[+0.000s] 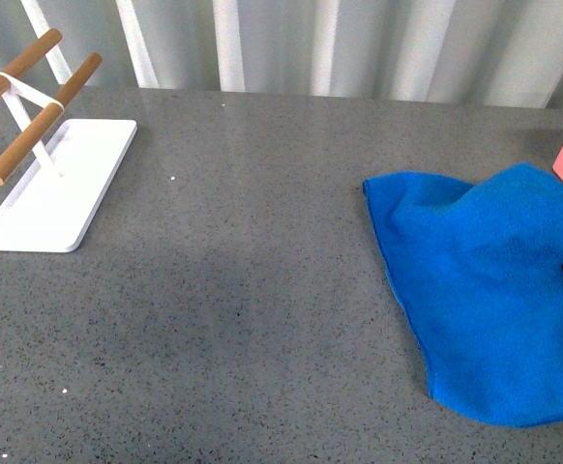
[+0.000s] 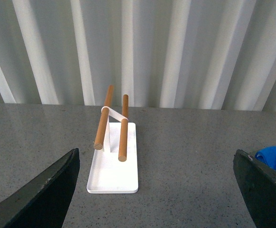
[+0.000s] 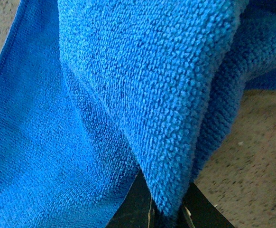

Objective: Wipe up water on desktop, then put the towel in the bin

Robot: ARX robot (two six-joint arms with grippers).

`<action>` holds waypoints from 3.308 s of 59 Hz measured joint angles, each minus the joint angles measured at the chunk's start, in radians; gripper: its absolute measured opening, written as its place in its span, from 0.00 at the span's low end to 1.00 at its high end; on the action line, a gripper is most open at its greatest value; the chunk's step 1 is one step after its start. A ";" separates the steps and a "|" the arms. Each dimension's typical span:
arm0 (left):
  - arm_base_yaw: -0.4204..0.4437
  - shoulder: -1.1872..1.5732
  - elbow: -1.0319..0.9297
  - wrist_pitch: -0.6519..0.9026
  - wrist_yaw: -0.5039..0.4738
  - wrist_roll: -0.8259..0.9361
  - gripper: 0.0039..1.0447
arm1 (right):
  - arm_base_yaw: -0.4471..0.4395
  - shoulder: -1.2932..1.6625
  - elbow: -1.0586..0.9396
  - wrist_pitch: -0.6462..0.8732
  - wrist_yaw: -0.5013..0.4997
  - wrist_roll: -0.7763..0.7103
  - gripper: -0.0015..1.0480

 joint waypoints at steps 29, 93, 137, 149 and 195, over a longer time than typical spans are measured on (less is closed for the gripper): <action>0.000 0.000 0.000 0.000 0.000 0.000 0.94 | 0.091 -0.063 0.327 -0.119 0.011 0.045 0.03; 0.000 0.000 0.000 0.000 0.000 0.000 0.94 | -0.425 -0.100 0.575 -0.362 -0.026 -0.134 0.03; 0.000 0.000 0.000 0.000 -0.001 0.000 0.94 | -0.379 0.183 0.716 -0.447 0.338 -0.399 0.87; 0.000 0.000 0.000 0.000 0.000 0.000 0.94 | -0.366 0.121 0.719 -0.450 0.282 -0.397 0.93; 0.000 0.000 0.000 0.000 -0.001 0.000 0.94 | -0.226 -0.418 0.453 -0.229 -0.336 -0.164 0.93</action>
